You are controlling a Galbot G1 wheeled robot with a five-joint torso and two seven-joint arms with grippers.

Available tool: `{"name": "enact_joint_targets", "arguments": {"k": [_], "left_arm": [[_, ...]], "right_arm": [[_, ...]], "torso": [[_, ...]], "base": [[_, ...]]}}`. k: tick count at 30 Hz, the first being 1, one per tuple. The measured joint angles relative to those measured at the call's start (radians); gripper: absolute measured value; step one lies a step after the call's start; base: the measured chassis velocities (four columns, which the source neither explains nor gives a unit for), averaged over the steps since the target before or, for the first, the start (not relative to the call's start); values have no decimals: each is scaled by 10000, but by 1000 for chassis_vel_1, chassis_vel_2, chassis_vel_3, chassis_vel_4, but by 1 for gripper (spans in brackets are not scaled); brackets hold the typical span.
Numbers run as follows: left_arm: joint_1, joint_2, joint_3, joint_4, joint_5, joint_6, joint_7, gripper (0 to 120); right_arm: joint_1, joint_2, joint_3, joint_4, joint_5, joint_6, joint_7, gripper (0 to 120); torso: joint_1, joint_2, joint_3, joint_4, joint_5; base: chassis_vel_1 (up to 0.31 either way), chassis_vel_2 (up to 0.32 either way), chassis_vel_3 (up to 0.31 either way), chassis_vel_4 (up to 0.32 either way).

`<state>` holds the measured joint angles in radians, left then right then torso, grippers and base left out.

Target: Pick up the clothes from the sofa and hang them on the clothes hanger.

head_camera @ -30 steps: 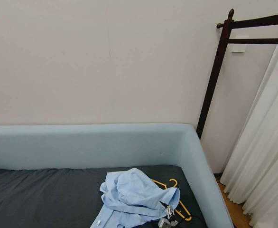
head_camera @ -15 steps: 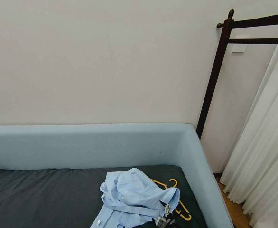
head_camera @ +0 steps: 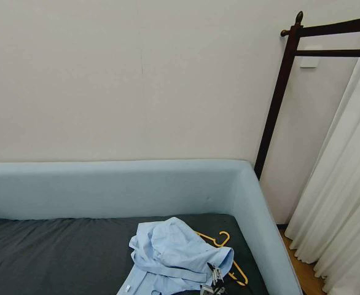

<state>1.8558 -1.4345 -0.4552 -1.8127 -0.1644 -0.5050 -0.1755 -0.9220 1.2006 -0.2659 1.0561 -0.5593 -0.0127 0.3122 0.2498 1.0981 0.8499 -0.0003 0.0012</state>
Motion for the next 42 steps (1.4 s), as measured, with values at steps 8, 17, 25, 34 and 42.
{"name": "enact_joint_targets", "arguments": {"k": [8, 17, 25, 34, 42], "left_arm": [[-10, -18, 43, 39, -11, -20, 4, 100], [-40, -65, 88, 98, -25, -60, 22, 100], [26, -94, 111, 91, -25, -135, 56, 100], [46, -77, 115, 80, -28, -184, 69, 100], [138, -68, 51, -16, -59, -281, 76, 100]], "right_arm": [[7, 93, 423, -118, -1228, 3, 899, 100], [-329, -3, 950, 1, -3305, 903, 1130, 100], [-534, 303, 1877, -697, -5111, 1345, 1594, 100], [-586, 482, 2345, -975, -6150, 1547, 1945, 82], [-578, 784, 2817, -1349, -7586, 1986, 1969, 79]], "torso": [[0, 0, 0, 0, -2], [-1, 0, 0, 0, -2], [-1, 0, 0, 0, -1], [-1, 0, 0, -1, -2], [-1, 0, -1, 0, -2]], "base": [[0, 0, 0, 0], [0, 0, 0, 0], [0, 0, 0, 0], [0, 0, 0, 0], [0, 0, 0, 0]]}}
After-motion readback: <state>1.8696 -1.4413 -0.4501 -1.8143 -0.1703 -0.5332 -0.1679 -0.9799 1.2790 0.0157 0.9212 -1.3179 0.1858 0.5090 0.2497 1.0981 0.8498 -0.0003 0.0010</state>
